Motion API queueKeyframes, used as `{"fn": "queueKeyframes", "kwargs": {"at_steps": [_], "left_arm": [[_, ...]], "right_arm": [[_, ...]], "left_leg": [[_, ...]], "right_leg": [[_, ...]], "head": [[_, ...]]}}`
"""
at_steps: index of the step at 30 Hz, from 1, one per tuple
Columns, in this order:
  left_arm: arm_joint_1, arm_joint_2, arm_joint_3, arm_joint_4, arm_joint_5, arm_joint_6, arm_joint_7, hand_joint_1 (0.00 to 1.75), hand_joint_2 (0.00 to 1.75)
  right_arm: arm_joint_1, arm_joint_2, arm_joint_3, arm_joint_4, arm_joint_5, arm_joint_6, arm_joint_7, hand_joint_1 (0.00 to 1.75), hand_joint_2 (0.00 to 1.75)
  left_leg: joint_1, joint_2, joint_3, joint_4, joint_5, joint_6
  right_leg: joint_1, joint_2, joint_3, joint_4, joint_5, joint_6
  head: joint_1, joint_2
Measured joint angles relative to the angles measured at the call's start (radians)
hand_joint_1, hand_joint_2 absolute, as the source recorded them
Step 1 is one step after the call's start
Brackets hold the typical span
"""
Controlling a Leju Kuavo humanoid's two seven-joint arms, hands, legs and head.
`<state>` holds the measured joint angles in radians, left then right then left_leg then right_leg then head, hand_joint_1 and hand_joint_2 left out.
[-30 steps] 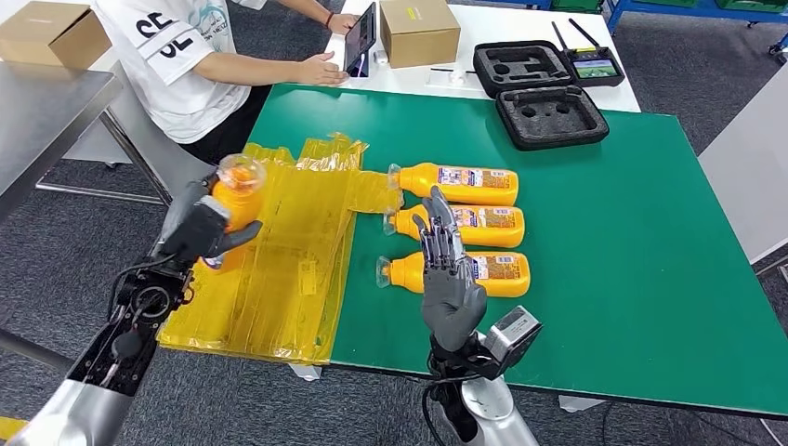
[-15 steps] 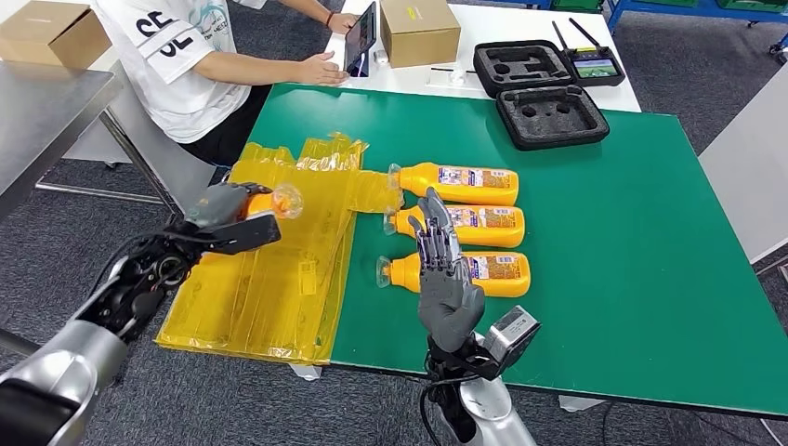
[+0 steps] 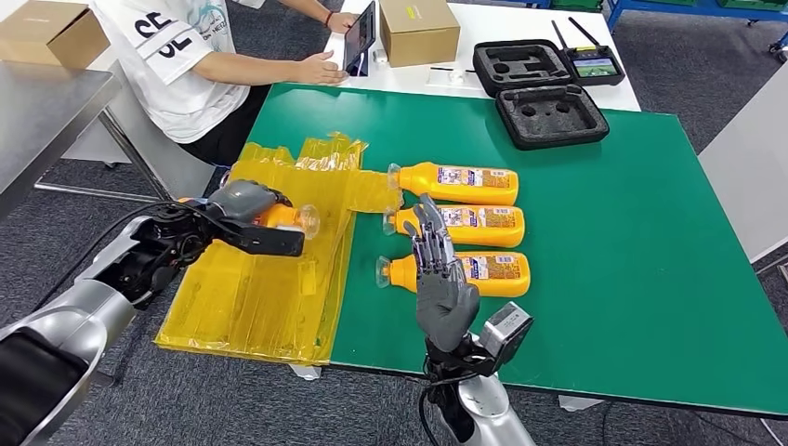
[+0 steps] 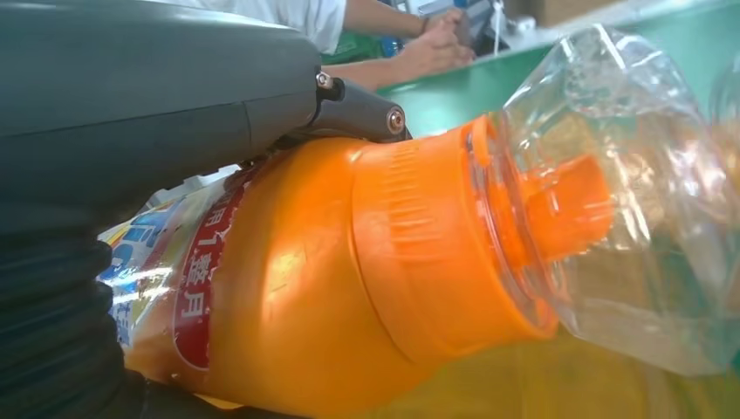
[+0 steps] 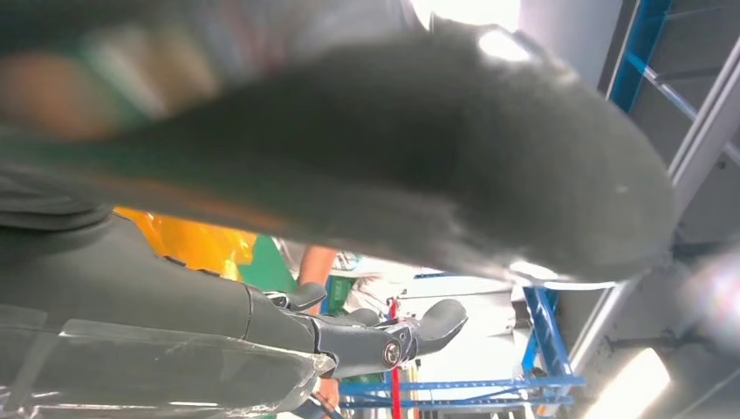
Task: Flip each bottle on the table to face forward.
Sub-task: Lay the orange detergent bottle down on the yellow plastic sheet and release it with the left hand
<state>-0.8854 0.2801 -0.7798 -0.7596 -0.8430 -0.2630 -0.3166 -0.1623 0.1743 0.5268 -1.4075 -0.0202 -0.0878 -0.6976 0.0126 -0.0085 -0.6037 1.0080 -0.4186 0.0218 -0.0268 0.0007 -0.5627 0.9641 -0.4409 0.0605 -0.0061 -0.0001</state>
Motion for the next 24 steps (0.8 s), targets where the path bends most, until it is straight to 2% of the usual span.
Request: {"fn": "queueKeyframes", "kwargs": {"at_steps": [5,13,17,24], "left_arm": [[-0.002,-0.001,-0.058,0.022,-0.008,-0.001,0.0,1.75,1.75],[-0.004,-0.001,-0.088,0.036,-0.01,-0.002,0.003,1.75,1.75],[-0.003,-0.001,-0.104,0.044,-0.008,-0.031,0.006,1.75,1.75],[0.05,-0.002,-0.14,0.077,0.038,-0.022,0.028,1.75,1.75]], "right_arm": [[-0.01,0.0,0.0,0.025,-0.002,0.003,0.0,0.0,0.0],[-0.014,0.0,0.0,0.042,-0.004,0.003,0.0,0.0,0.0],[-0.023,0.0,0.0,0.056,-0.009,0.003,0.0,0.0,0.0],[-0.064,0.0,0.008,0.106,-0.02,-0.008,0.0,0.0,0.0]], "left_leg": [[0.0,0.0,0.0,0.0,0.0,0.0],[0.0,0.0,0.0,0.0,0.0,0.0],[0.0,0.0,0.0,0.0,0.0,0.0],[0.0,0.0,0.0,0.0,0.0,0.0]], "right_leg": [[0.0,0.0,0.0,0.0,0.0,0.0],[0.0,0.0,0.0,0.0,0.0,0.0],[0.0,0.0,0.0,0.0,0.0,0.0],[0.0,0.0,0.0,0.0,0.0,0.0]], "head": [[0.0,0.0],[0.0,0.0],[0.0,0.0],[0.0,0.0]]}}
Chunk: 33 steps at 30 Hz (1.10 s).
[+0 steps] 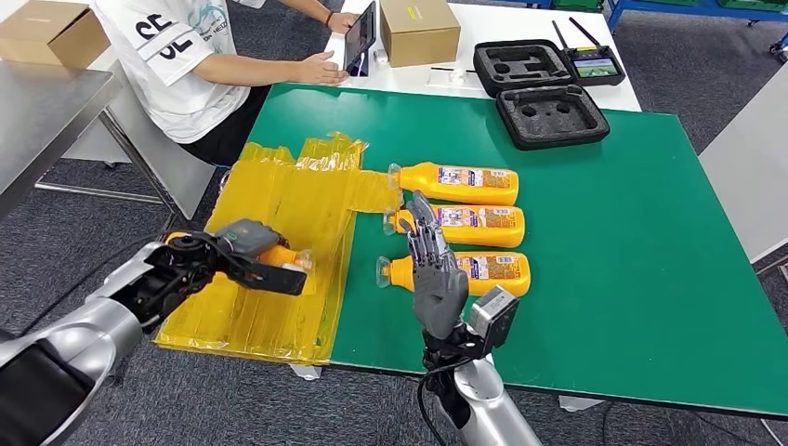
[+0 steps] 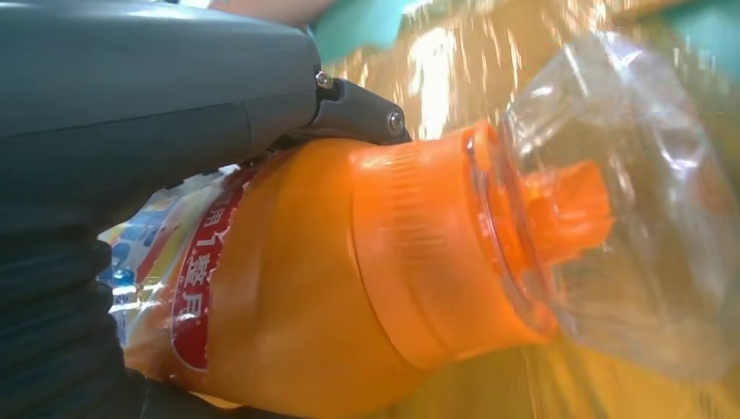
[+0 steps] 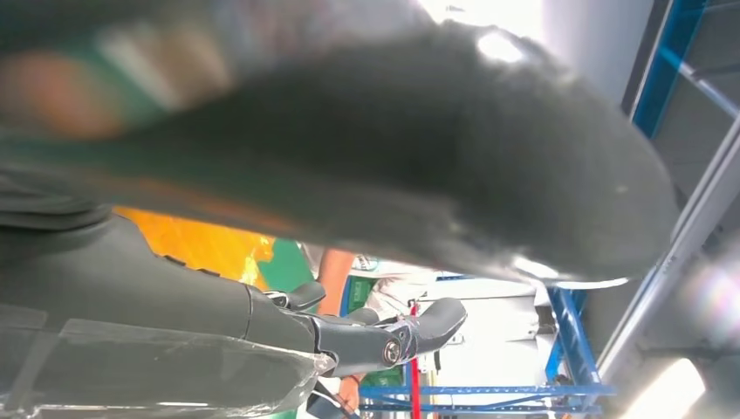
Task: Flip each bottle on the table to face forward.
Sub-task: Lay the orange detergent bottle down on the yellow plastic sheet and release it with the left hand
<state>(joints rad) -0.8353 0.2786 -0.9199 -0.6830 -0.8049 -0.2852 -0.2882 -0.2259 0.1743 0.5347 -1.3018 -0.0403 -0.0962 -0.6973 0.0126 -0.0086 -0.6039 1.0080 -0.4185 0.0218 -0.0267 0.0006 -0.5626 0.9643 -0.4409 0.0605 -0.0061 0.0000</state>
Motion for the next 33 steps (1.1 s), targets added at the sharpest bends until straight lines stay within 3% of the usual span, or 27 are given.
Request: {"fn": "queueKeyframes", "kwargs": {"at_steps": [15,18,19,20,23,24,27,33], "left_arm": [[0.023,-0.031,-0.01,0.063,0.041,0.035,0.039,1.75,1.75],[0.024,-0.032,-0.009,0.067,0.041,0.037,0.043,1.64,1.75],[0.025,-0.032,-0.008,0.068,0.041,0.037,0.043,1.55,1.75],[0.026,-0.032,-0.007,0.07,0.041,0.036,0.043,1.32,1.75],[0.027,-0.032,0.001,0.073,0.049,0.024,0.035,0.3,1.75],[0.027,-0.032,0.005,0.075,0.058,0.012,0.027,0.1,1.31],[0.026,-0.031,0.019,0.086,0.094,-0.041,-0.012,0.0,0.0],[0.022,-0.023,0.047,0.112,0.164,-0.149,-0.097,0.0,0.0]], "right_arm": [[-0.041,0.007,0.015,0.074,-0.009,-0.019,0.0,0.0,0.0],[-0.042,0.007,0.016,0.081,-0.009,-0.02,0.0,0.0,0.0],[-0.043,0.008,0.016,0.084,-0.009,-0.02,0.0,0.0,0.0],[-0.044,0.008,0.016,0.087,-0.009,-0.02,0.0,0.0,0.0],[-0.049,0.01,0.017,0.096,-0.009,-0.02,0.0,0.0,0.0],[-0.052,0.012,0.017,0.099,-0.009,-0.02,0.0,0.0,0.0],[-0.061,0.016,0.02,0.11,-0.01,-0.021,0.0,0.0,0.0],[-0.082,0.021,0.03,0.132,-0.016,-0.021,0.0,0.0,0.0]], "left_leg": [[0.0,-0.001,0.005,0.0,0.0,0.0],[0.0,-0.001,0.006,0.0,0.0,0.0],[0.0,-0.001,0.007,0.0,0.0,0.0],[0.0,-0.001,0.007,0.0,0.0,0.0],[0.0,-0.001,0.008,0.0,0.0,0.0],[0.0,-0.001,0.008,0.0,0.0,0.0],[0.0,-0.001,0.008,0.0,0.0,0.0],[0.0,-0.002,0.009,-0.001,0.0,0.0]], "right_leg": [[0.0,0.0,0.006,0.0,0.0,0.0],[0.0,0.0,0.007,0.0,0.0,0.0],[0.0,0.0,0.007,0.0,0.0,0.0],[0.0,0.0,0.008,0.0,0.0,0.0],[0.0,0.0,0.008,0.0,0.0,0.0],[0.0,0.0,0.008,0.0,0.0,0.0],[0.0,0.0,0.009,0.0,0.0,0.0],[0.0,-0.002,0.01,0.0,0.0,0.0]], "head": [[0.0,0.0],[0.0,0.0],[0.0,0.0],[0.0,0.0],[0.0,0.0],[0.0,0.0],[0.0,0.0],[0.0,0.0]]}}
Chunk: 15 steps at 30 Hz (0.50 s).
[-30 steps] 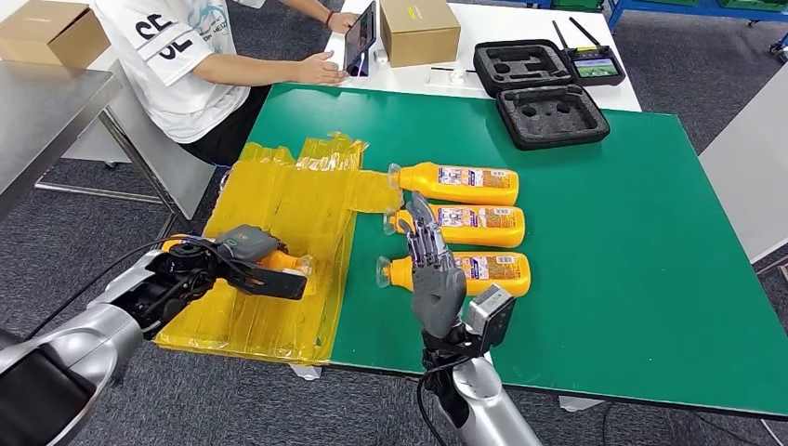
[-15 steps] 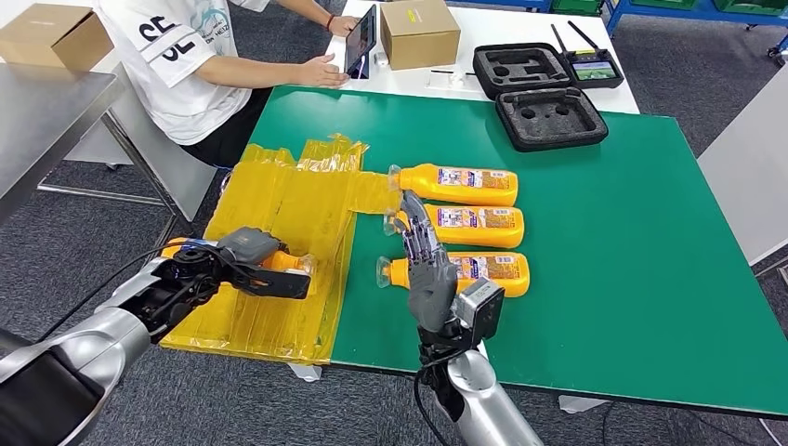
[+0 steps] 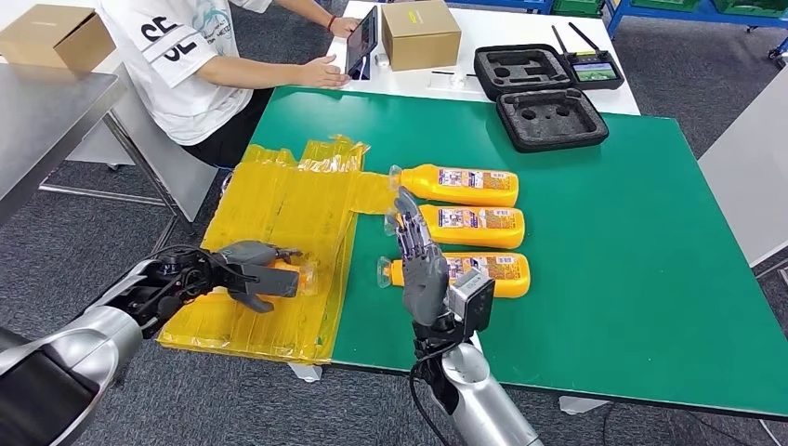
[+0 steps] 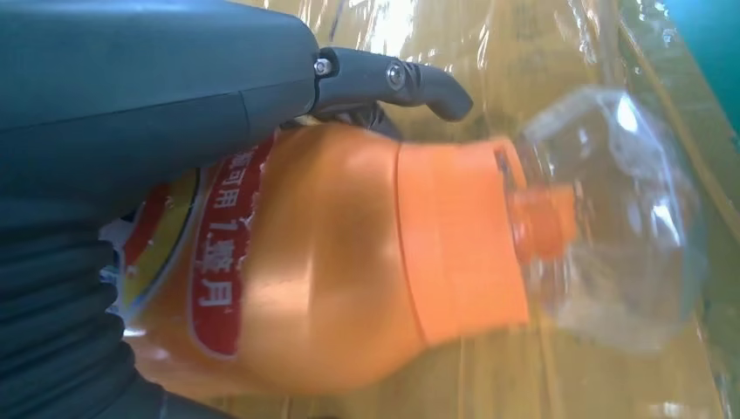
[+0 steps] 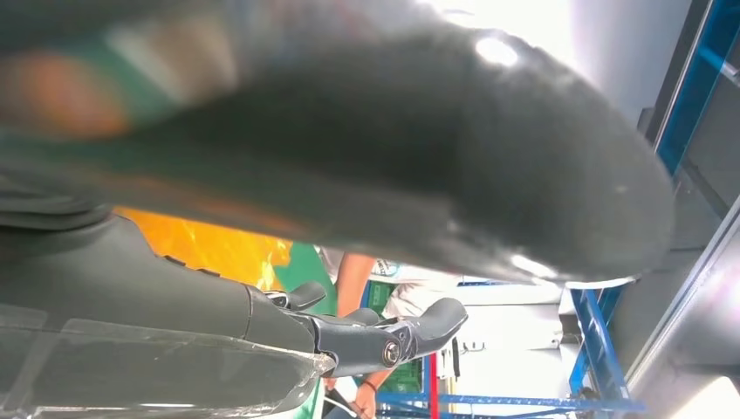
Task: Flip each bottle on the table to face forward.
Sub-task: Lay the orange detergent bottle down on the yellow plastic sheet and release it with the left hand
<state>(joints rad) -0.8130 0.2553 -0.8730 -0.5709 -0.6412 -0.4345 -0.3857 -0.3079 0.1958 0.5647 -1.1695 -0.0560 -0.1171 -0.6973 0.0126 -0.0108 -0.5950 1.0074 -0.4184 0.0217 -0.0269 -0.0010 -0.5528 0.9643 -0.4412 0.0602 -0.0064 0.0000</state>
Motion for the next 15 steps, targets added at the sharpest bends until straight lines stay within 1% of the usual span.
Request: {"fn": "queueKeyframes", "kwargs": {"at_steps": [5,9,15], "left_arm": [[0.001,0.003,0.01,0.012,0.005,-0.014,-0.006,0.0,0.0],[0.001,0.004,0.012,0.017,0.009,-0.019,-0.007,0.0,0.0],[-0.002,0.005,0.018,0.023,0.067,-0.08,-0.045,0.0,0.0]], "right_arm": [[-0.01,0.002,0.005,0.013,0.0,0.0,0.0,0.0,0.0],[-0.014,0.002,0.006,0.02,-0.001,0.0,0.0,0.0,0.0],[-0.014,0.003,0.009,0.025,-0.01,0.0,0.0,0.0,0.0]], "left_leg": [[0.0,-0.001,0.0,0.0,0.001,0.0],[0.0,-0.001,0.0,0.0,0.002,0.0],[0.0,-0.001,0.001,0.0,0.004,-0.001]], "right_leg": [[0.0,-0.001,0.001,0.0,0.0,0.0],[0.0,-0.001,0.001,0.0,0.002,-0.003],[0.0,0.0,0.001,0.0,0.002,-0.003]], "head": [[0.0,0.0],[0.0,0.0],[0.0,0.0]]}}
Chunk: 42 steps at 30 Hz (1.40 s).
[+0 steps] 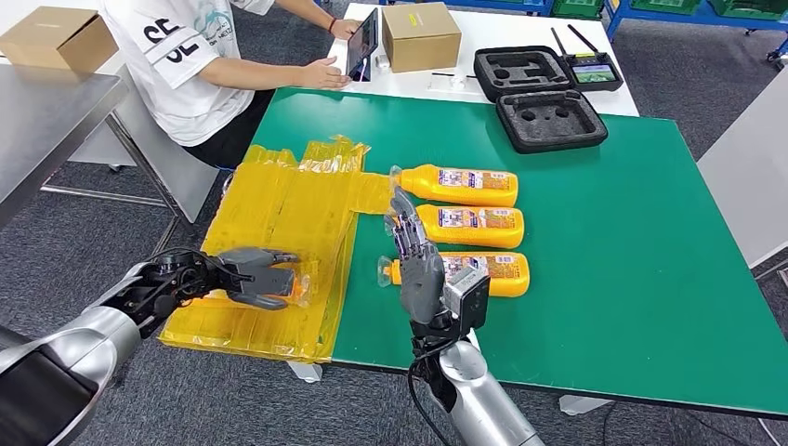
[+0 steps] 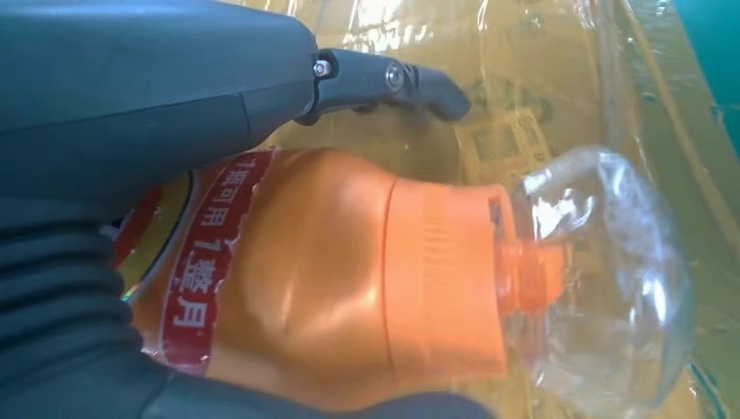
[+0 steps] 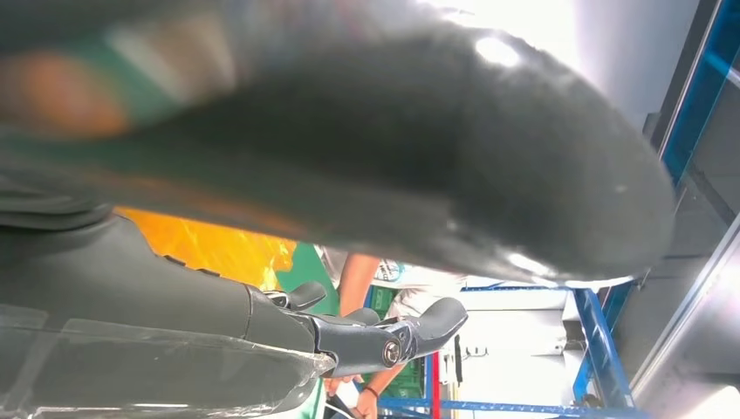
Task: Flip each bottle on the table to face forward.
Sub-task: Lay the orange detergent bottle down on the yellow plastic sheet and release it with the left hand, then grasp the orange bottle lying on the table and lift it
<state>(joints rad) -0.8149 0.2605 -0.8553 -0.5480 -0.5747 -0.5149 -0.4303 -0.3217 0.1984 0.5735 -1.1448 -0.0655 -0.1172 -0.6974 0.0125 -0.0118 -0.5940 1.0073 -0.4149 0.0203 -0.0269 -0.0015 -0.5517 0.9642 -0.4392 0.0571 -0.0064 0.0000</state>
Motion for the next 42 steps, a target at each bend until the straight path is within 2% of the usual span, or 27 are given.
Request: {"fn": "queueKeyframes", "kwargs": {"at_steps": [6,9,14,21,23,25,28,34,36,38,42], "left_arm": [[0.008,0.0,0.027,0.004,0.096,-0.015,-0.047,0.0,0.0],[0.036,-0.001,0.063,-0.002,0.14,0.095,-0.108,0.0,0.0],[0.112,-0.017,0.155,-0.044,0.134,0.39,-0.175,0.0,0.0],[0.183,-0.064,0.28,-0.109,0.0,0.994,-0.248,0.0,0.0],[0.213,-0.083,0.323,-0.152,-0.056,1.124,-0.264,0.0,0.0],[0.258,-0.104,0.396,-0.238,-0.181,1.173,-0.268,0.0,0.0],[0.326,-0.144,0.532,-0.389,-0.344,1.176,-0.271,0.0,0.0],[0.41,-0.205,0.71,-0.717,-0.518,1.176,-0.26,0.0,0.0],[0.418,-0.22,0.736,-0.783,-0.503,1.176,-0.253,0.0,0.0],[0.425,-0.226,0.741,-0.783,-0.343,1.166,-0.258,0.0,0.0],[0.477,-0.216,0.707,-0.713,0.201,1.11,-0.264,0.0,0.0]], "right_arm": [[0.002,0.0,0.002,0.0,-0.003,-0.002,0.002,0.0,0.0],[0.007,0.0,0.003,0.0,-0.001,-0.002,0.004,0.0,0.0],[0.021,0.0,0.003,0.0,0.001,0.0,0.008,0.0,0.0],[0.026,0.005,0.012,0.001,0.0,0.01,0.017,0.0,0.0],[0.026,0.007,0.018,0.003,0.0,0.007,0.019,0.0,0.0],[0.026,0.008,0.023,0.005,0.004,-0.001,0.019,0.0,0.0],[0.025,0.008,0.027,0.01,0.018,-0.012,0.019,0.0,0.0],[0.016,-0.003,0.03,0.014,0.068,-0.02,0.036,0.0,0.0],[0.004,-0.01,0.031,0.018,0.1,-0.025,0.05,0.0,0.87],[-0.014,-0.022,0.032,0.019,0.166,-0.041,0.087,0.0,1.75],[-0.051,-0.071,0.02,0.019,0.328,-0.049,0.186,0.0,1.75]], "left_leg": [[0.0,0.001,0.0,0.0,0.0,0.0],[0.0,0.001,-0.001,0.0,0.0,0.0],[0.0,0.001,-0.006,0.0,0.0,0.0],[0.0,0.002,-0.009,0.0,0.0,0.0],[0.0,0.002,-0.01,0.0,0.0,0.0],[0.0,0.002,-0.01,0.0,0.0,0.0],[0.0,0.003,-0.012,0.0,0.0,0.0],[0.0,0.005,-0.014,0.0,0.001,0.0],[0.0,0.005,-0.014,0.0,0.001,0.0],[0.0,0.005,-0.013,0.0,0.001,-0.001],[0.0,0.007,-0.013,0.0,0.001,0.0]], "right_leg": [[0.0,0.0,0.0,0.0,0.0,0.0],[0.0,0.0,-0.002,0.0,0.0,0.0],[0.0,0.0,-0.007,0.0,0.001,0.0],[0.0,0.001,-0.01,0.0,0.001,0.001],[0.0,0.001,-0.011,0.0,0.001,0.001],[0.0,0.001,-0.012,0.0,0.001,0.001],[0.0,0.001,-0.013,0.0,0.001,0.001],[0.001,0.003,-0.016,0.0,0.003,-0.002],[0.001,0.003,-0.016,0.0,0.003,-0.002],[0.001,0.003,-0.016,0.0,0.003,-0.002],[0.001,0.004,-0.016,0.0,0.003,-0.001]], "head": [[0.0,0.0],[0.0,0.0],[0.001,0.0],[0.0,0.0],[0.0,0.0],[0.0,0.0],[0.0,0.0],[0.0,0.0],[0.0,0.0],[0.0,0.0],[0.0,0.0]]}}
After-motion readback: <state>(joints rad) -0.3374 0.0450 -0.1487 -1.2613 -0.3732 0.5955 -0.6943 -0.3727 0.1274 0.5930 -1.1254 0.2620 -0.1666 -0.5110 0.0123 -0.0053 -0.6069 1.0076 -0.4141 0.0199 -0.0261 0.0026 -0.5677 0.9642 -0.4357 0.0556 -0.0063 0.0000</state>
